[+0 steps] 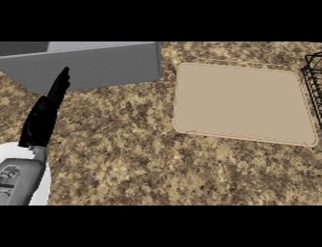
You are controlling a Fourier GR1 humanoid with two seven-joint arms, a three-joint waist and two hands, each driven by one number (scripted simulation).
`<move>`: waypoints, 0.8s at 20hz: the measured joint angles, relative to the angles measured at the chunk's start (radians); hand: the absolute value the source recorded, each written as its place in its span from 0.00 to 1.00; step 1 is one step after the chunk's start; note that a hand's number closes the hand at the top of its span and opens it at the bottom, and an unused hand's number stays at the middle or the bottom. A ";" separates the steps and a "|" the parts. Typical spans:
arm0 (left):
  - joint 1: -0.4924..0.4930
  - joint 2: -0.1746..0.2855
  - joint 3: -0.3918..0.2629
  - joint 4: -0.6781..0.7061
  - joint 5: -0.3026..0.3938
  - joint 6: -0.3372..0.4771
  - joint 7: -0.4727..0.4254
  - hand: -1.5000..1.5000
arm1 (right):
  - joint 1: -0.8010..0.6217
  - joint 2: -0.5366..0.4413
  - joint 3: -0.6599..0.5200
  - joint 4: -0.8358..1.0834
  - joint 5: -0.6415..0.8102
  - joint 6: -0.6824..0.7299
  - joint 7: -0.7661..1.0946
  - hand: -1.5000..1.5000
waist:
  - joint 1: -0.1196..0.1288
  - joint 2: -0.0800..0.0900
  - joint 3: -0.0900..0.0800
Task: Pick the lemon from the tray and place it in the tiered basket
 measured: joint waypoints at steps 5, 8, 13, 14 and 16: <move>0.019 -0.004 0.012 0.007 -0.002 0.011 -0.003 0.50 | -0.024 -0.012 -0.034 0.072 0.035 0.030 -0.003 1.00 | -0.022 -0.010 0.001; 0.038 0.000 0.017 0.003 -0.002 0.011 -0.014 0.50 | -0.032 -0.022 -0.067 0.107 0.029 0.028 -0.017 1.00 | -0.030 -0.014 0.001; 0.060 0.000 0.029 0.005 0.001 0.011 -0.024 0.50 | -0.013 -0.001 -0.128 0.125 -0.009 -0.007 -0.024 1.00 | -0.047 -0.020 0.002; 0.061 0.008 0.035 0.007 0.005 0.004 -0.024 0.50 | -0.010 0.004 -0.138 0.124 -0.017 -0.016 -0.026 1.00 | -0.051 -0.022 0.002; 0.066 -0.001 0.030 0.000 -0.001 0.010 -0.025 0.50 | -0.011 0.012 -0.159 0.126 -0.032 -0.031 -0.026 1.00 | -0.053 -0.023 0.002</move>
